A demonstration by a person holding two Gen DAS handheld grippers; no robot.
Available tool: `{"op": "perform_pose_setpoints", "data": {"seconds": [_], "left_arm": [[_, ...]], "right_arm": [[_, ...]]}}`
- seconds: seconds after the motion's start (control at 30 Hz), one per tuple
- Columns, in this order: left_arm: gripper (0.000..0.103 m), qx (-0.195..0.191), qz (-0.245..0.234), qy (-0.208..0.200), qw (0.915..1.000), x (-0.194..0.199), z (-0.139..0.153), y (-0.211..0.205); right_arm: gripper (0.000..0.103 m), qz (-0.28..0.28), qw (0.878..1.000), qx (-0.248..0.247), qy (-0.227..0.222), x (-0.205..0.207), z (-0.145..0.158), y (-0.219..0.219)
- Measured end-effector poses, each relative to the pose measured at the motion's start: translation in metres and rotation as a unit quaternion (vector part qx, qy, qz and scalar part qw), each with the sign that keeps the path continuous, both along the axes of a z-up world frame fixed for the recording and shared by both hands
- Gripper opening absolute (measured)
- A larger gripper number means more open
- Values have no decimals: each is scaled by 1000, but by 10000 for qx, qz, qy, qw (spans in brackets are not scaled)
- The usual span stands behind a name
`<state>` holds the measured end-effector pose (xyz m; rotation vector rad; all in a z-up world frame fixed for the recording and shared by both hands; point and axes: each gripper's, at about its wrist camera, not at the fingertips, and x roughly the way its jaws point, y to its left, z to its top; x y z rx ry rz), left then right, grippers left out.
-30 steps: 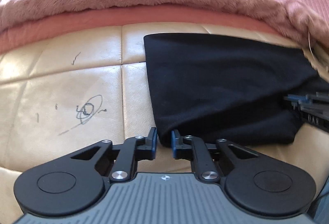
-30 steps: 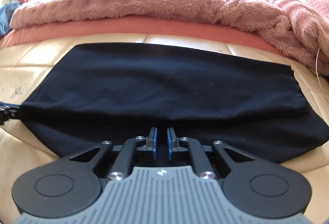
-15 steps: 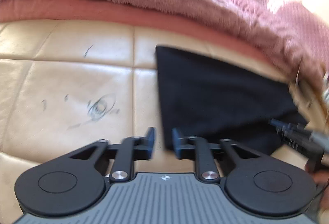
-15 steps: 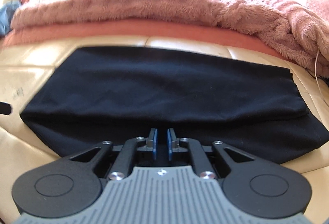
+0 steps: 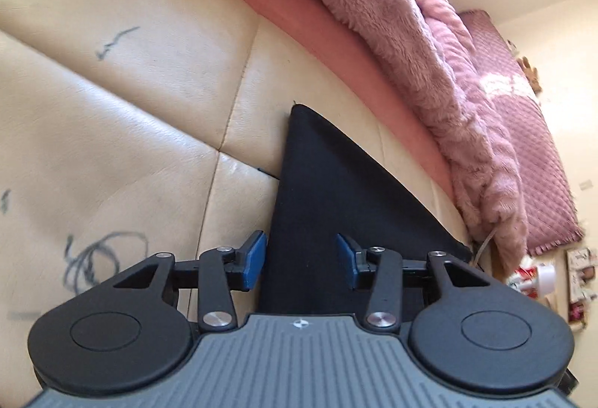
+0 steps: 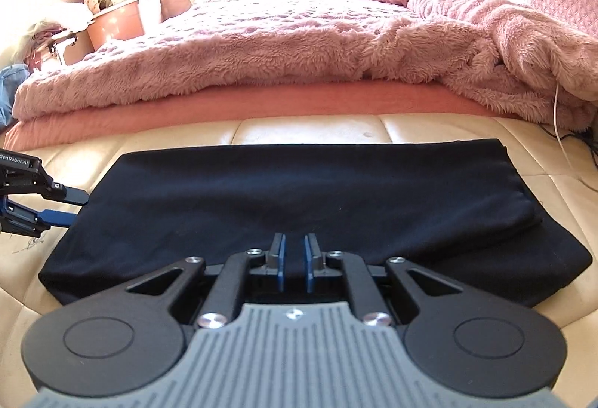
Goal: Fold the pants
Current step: 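Grasp the corner of the folded trousers with the left gripper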
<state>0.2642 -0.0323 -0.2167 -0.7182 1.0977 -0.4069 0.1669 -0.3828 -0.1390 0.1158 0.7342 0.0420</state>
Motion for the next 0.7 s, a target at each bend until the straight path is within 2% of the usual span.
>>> {"op": "perform_pose_setpoints", "data": {"seconds": [0.13,0.3,0.37,0.4,0.43,0.53,0.63,0.7], "left_arm": [[51,-213,-285,32,9994,11,-7,1],[48,-215,-131,-112,9996,10,-6,-9],[17,-21,-32,-128,9999,7,-3,-7],[9,29,19,-96,9999,6,-3,-4],[8,-69,71,-52,9999,4,-3,0],[8,107,39,-194,9997,-3,6,7],[7,109,30,-194,9997,-10,15,27],[7,357,39,-141,9993,-12,22,43]], "right_arm": [[5,22,9999,83,79,14,-5,-6],[6,-100,9996,243,77,35,-6,-22],[6,-127,9997,170,140,47,-8,-26],[6,-118,9997,171,162,49,-9,-25],[6,-99,9996,176,186,51,-9,-25],[5,1,9997,119,218,53,-7,-21],[5,275,9992,93,259,54,-4,-8],[5,535,9981,87,300,57,-2,7]]}}
